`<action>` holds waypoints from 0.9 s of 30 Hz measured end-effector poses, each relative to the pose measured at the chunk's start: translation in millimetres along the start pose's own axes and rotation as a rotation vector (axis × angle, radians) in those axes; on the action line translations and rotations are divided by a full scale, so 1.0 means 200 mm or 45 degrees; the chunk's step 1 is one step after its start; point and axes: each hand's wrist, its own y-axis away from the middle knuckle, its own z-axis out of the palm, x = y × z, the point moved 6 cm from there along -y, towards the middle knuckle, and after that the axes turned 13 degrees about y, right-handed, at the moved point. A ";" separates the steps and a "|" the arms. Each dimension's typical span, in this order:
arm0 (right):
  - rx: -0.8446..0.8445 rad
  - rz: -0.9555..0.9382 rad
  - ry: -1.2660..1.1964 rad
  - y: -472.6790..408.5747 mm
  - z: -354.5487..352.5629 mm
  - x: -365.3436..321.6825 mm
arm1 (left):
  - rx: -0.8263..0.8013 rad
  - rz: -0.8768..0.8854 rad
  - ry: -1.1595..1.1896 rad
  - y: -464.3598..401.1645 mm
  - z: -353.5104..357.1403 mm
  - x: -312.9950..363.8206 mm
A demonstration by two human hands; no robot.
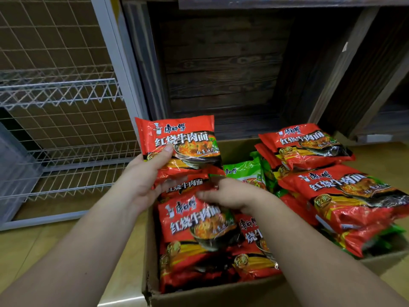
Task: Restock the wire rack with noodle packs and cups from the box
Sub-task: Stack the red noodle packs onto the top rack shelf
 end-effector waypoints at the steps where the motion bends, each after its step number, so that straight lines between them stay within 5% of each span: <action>1: 0.075 -0.011 -0.149 -0.01 -0.03 0.00 | 0.003 0.006 -0.013 0.00 0.00 0.00; 5: 0.471 0.019 -0.431 -0.04 -0.17 0.06 | -0.026 0.044 -0.082 0.00 0.01 -0.01; 9: 0.538 0.080 -0.890 -0.03 -0.25 0.11 | -0.107 0.006 -0.149 0.03 0.04 -0.05; 21: 0.397 -0.125 -1.376 0.01 -0.33 0.02 | -0.221 -0.096 -0.106 0.02 0.06 -0.04; 27: 0.164 -0.243 -1.045 0.05 -0.41 -0.09 | -0.168 -0.009 -0.008 0.02 0.12 0.02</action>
